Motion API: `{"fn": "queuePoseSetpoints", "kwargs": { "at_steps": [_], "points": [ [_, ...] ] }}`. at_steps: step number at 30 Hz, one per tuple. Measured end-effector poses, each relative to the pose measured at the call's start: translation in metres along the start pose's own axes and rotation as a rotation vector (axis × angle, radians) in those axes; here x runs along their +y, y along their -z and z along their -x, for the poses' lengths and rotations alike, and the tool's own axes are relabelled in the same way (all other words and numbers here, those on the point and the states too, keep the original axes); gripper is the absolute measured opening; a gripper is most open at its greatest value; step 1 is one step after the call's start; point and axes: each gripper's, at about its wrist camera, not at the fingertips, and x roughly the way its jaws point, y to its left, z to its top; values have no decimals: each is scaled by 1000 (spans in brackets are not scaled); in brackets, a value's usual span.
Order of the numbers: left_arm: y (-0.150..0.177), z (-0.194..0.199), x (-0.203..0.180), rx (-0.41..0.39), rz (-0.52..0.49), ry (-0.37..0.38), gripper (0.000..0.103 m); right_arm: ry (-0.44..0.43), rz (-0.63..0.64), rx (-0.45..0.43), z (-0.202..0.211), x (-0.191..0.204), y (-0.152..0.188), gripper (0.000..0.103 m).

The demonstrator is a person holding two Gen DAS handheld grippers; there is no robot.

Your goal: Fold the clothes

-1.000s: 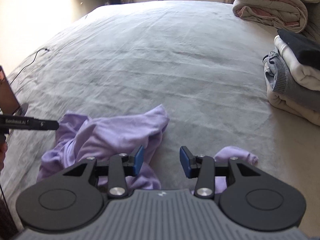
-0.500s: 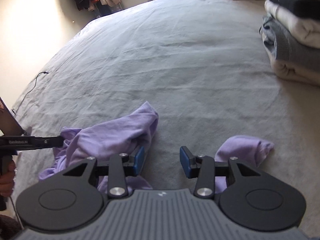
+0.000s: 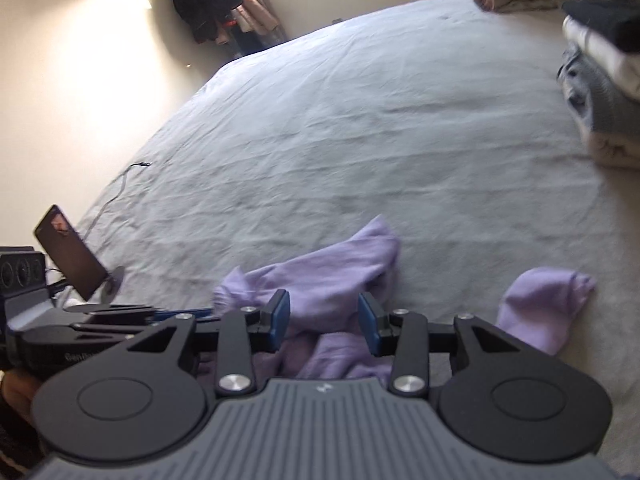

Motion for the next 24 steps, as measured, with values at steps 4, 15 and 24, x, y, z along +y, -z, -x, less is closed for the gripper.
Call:
{"fn": "queuePoseSetpoints", "kwargs": {
  "at_steps": [4,15,24],
  "points": [
    [8,-8,-15,45,-74,13,22,-55,-70,36,-10,-1,3,39],
    [14,-10,-25,64,-134,-4,23,-152,-127,28,-8,8,4,36],
    [21,-10,-42,73,-250,23,23,-239,-246,141,-24,4,7,33]
  ]
}}
